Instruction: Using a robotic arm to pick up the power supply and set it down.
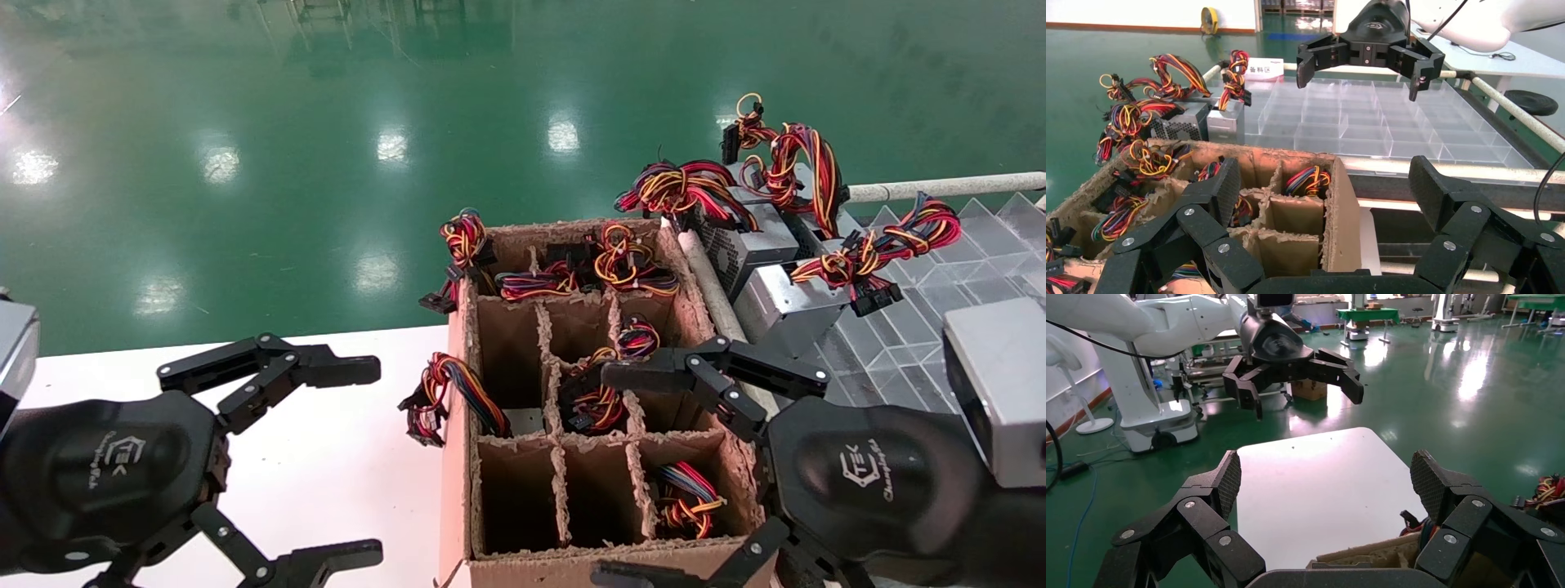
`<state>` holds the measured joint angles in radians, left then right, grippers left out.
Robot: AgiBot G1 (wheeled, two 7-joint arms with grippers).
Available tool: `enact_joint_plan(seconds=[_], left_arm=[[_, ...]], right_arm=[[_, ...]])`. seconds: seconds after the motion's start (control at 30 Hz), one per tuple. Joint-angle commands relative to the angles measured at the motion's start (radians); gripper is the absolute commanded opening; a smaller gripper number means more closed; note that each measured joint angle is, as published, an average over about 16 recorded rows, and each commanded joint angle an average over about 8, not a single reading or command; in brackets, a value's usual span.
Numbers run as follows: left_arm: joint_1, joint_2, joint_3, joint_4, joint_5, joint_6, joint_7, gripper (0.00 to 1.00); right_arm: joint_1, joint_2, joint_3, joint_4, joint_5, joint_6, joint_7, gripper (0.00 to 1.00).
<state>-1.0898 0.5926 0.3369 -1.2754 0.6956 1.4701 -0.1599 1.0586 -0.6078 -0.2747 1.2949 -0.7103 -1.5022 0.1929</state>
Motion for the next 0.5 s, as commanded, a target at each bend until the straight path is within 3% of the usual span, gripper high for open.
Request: enact_joint_plan(seconds=[0.03, 0.5], left_arm=[[0.000, 0.000, 0.000, 0.000, 0.000, 0.000, 0.000, 1.00], [0.000, 0.000, 0.000, 0.000, 0.000, 0.000, 0.000, 1.00]], right_arm=[[0.003, 0.000, 0.000, -0.002, -0.004, 0.001, -0.001, 1.00], [0.012, -0.002, -0.003, -0.009, -0.016, 0.005, -0.004, 1.00]])
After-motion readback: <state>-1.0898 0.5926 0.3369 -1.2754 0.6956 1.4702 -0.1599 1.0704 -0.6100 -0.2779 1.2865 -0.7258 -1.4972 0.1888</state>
